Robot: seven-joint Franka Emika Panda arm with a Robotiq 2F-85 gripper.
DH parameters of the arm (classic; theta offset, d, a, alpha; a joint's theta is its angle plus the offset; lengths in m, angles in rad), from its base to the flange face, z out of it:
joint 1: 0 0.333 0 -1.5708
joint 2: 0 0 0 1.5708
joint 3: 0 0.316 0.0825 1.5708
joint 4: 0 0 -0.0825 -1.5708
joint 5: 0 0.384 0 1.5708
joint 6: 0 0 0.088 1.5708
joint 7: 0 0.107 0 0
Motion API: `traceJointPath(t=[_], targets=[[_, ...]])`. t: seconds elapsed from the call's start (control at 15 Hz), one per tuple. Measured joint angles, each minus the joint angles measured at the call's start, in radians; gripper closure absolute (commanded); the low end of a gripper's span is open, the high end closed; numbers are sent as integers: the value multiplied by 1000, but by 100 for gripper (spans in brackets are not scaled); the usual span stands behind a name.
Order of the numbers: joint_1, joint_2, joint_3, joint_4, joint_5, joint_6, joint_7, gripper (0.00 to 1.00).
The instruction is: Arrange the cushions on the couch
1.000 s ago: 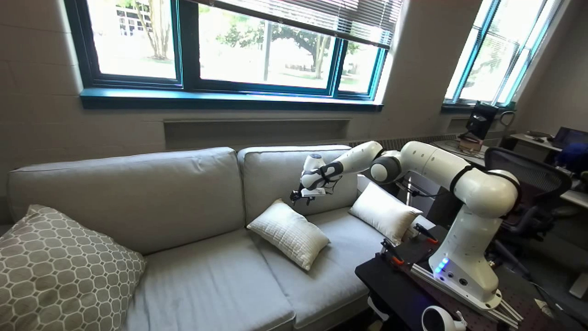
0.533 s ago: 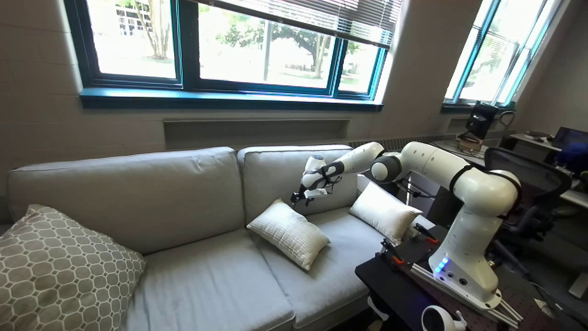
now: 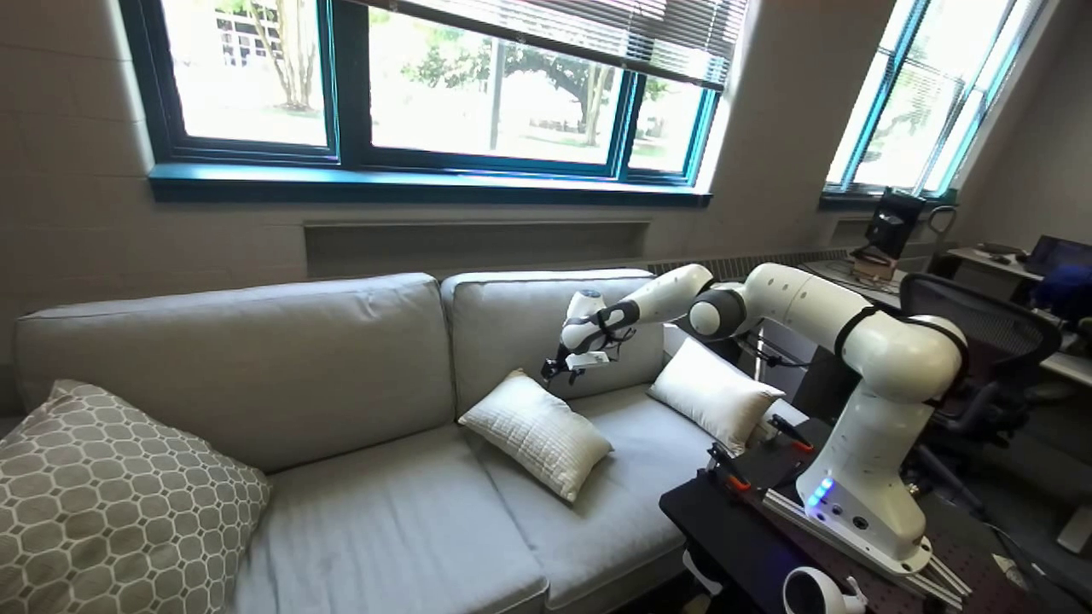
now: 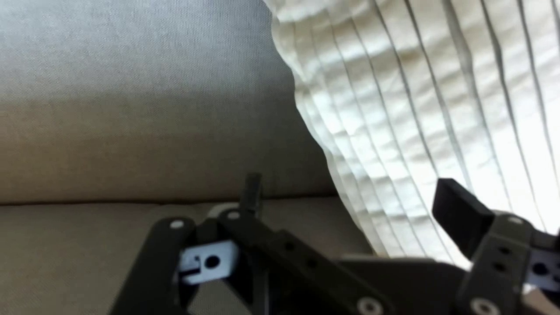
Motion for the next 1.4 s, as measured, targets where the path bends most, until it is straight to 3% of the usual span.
traceJointPath(t=[0.47,0.67,1.07,1.4], targets=[[-7,1,26,-80,-2,-47,-65,0],[-52,1,78,-131,17,30,-138,0],[-224,1,262,-271,82,246,-417,0],[-277,-2,302,-295,271,203,-716,0]])
